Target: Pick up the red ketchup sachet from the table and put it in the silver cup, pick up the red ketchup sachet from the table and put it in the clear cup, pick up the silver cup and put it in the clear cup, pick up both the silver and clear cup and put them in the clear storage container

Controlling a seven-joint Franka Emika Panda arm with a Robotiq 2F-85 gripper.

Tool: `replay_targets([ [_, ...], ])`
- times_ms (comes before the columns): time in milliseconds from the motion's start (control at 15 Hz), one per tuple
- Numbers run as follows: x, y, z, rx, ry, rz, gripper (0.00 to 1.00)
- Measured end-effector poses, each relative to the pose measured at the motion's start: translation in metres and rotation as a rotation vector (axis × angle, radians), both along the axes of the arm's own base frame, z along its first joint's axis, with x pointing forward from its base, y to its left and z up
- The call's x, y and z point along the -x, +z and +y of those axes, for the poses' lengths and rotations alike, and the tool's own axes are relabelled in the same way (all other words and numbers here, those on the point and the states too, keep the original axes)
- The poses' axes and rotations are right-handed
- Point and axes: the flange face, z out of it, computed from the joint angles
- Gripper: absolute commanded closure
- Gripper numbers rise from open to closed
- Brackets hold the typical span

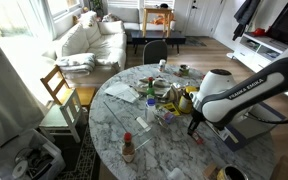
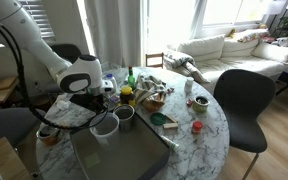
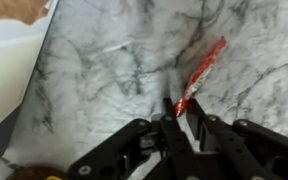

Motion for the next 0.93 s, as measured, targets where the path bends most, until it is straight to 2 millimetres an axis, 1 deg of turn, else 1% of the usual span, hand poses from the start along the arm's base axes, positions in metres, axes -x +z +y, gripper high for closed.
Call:
replay_targets([
  [400,-0.003,0.003,-0.001,0.009,0.009,-0.008,1.00],
  [533,-0.005,0.010,-0.001,0.013,0.014,-0.017,1.00],
  [600,-0.005,0.018,-0.001,0.014,0.016,-0.022,1.00],
  [733,-0.006,0.044,-0.002,0.015,0.017,-0.047,1.00],
  [933,0.004,0.099,-0.005,0.028,0.018,-0.101,1.00],
])
